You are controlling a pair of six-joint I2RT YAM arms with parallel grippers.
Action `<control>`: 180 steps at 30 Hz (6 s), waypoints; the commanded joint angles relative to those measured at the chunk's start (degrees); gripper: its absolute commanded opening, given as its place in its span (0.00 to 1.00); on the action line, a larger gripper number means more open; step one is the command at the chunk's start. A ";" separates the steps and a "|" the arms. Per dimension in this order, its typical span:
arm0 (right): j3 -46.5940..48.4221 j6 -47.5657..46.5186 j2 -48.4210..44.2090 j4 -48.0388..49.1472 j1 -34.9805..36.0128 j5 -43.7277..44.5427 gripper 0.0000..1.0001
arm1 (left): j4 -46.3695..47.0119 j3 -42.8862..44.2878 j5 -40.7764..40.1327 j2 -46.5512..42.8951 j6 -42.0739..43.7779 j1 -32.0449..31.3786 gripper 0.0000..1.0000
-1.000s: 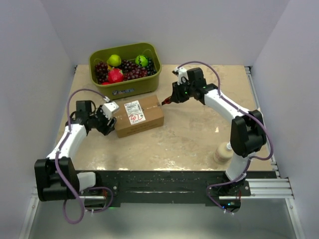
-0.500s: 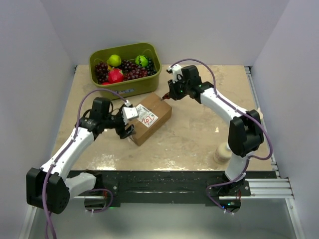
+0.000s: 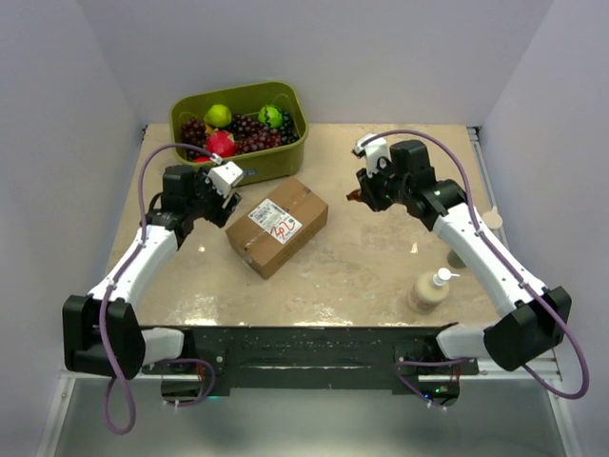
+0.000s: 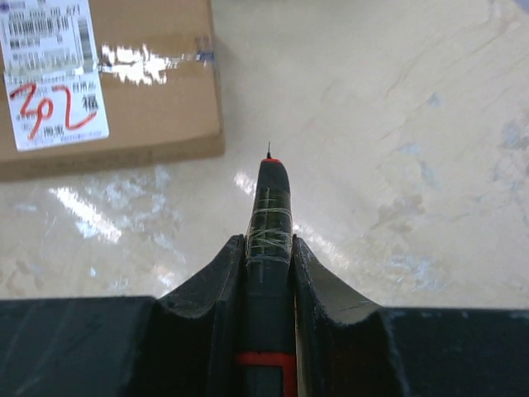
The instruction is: Unpack the express box
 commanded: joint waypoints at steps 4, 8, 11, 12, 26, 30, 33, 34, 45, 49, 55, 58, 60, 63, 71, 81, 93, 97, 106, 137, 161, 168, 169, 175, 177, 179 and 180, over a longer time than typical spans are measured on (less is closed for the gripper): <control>-3.00 -0.89 2.06 -4.01 0.47 -3.82 0.00 | -0.38 -4.37 -3.76 2.94 2.06 0.00 0.72; -1.16 -0.63 4.78 -3.83 0.82 -5.14 0.00 | -2.40 -7.88 -1.13 0.57 3.03 -0.97 0.72; 1.48 -0.80 7.59 -3.48 1.70 -5.93 0.00 | -4.24 -9.55 1.85 -1.45 3.90 -1.41 0.72; 2.27 -0.80 8.47 -3.31 1.96 -5.93 0.00 | -4.77 -9.91 5.26 -1.98 4.95 -1.50 0.72; 14.22 -1.85 20.77 -0.58 9.69 -2.95 0.00 | -9.17 -14.83 26.64 -9.02 6.46 -2.99 0.75; 17.91 -1.86 24.02 0.64 13.21 -2.51 0.00 | -14.78 -12.91 29.81 -9.72 13.02 -3.44 0.76; 22.73 -1.94 28.50 1.79 15.41 -2.59 0.00 | -24.71 -8.34 31.48 -9.11 21.53 -3.52 0.77; 24.15 -1.94 29.65 2.05 16.28 -2.68 0.00 | -29.17 -7.29 31.40 -8.93 23.57 -3.52 0.77; 27.27 -3.88 27.66 2.67 17.00 2.33 0.00 | -45.65 0.72 22.27 -9.54 49.31 -3.52 0.82; 19.87 -3.44 19.66 0.92 14.80 2.59 0.00 | -37.58 -2.43 21.46 -14.72 57.60 -3.87 0.90; 13.62 0.42 12.00 -0.58 6.55 0.31 0.00 | -35.10 -1.83 20.06 -8.68 68.15 -10.11 0.91; 12.74 0.78 9.89 0.30 3.73 -0.22 0.00 | -34.67 -2.26 17.52 -6.04 71.84 -13.88 0.91; 12.82 1.39 9.28 0.30 1.98 -0.48 0.00 | -31.09 -2.88 16.37 -5.59 70.98 -16.69 0.91; 12.65 1.75 8.66 -0.32 0.39 -1.36 0.00 | -25.55 -4.54 17.42 -5.24 67.21 -20.90 0.91; 9.31 0.78 5.05 -1.98 -3.30 1.88 0.00 | -2.43 -9.03 19.54 -3.22 33.06 -30.58 0.89; 9.93 6.04 5.14 -0.14 -10.60 -1.97 0.00 | 25.19 1.47 -0.85 15.64 2.24 -32.97 0.90; -3.95 33.00 1.98 16.45 -18.51 -24.37 0.00 | 5.69 21.81 12.93 19.73 -1.89 -26.74 0.93; -9.84 39.53 4.60 29.61 -19.21 -30.27 0.00 | 0.24 23.92 14.25 20.07 -2.59 -20.60 0.93; -12.92 52.10 13.92 44.21 -22.81 -35.90 0.00 | -8.28 25.32 16.45 24.46 6.35 -17.50 0.93; -20.66 55.45 15.25 47.05 -23.43 -39.51 0.00 | -21.83 27.27 12.33 33.35 16.65 -17.32 0.88; -21.63 57.82 16.74 51.87 -24.58 -40.03 0.00 | -22.97 27.88 12.33 34.58 17.35 -17.32 0.88; -21.81 58.26 17.80 51.80 -24.58 -42.32 0.00 | -22.80 27.97 12.24 34.84 17.35 -17.32 0.88; -21.81 58.17 17.71 51.72 -24.58 -42.23 0.00 | -22.88 28.06 12.24 34.84 17.35 -17.32 0.88; -21.98 58.88 17.88 53.03 -24.58 -43.81 0.00 | -22.97 28.50 12.41 35.54 17.36 -17.32 0.88; -22.15 59.05 17.71 53.38 -24.58 -44.25 0.00 | -22.97 28.41 12.50 35.63 17.27 -17.32 0.87; -22.16 59.23 17.62 53.47 -24.67 -44.52 0.00 | -22.97 28.23 12.42 35.63 17.27 -17.32 0.88; -22.24 59.23 17.79 53.47 -24.58 -44.52 0.00 | -23.06 28.15 12.41 35.55 17.27 -17.32 0.88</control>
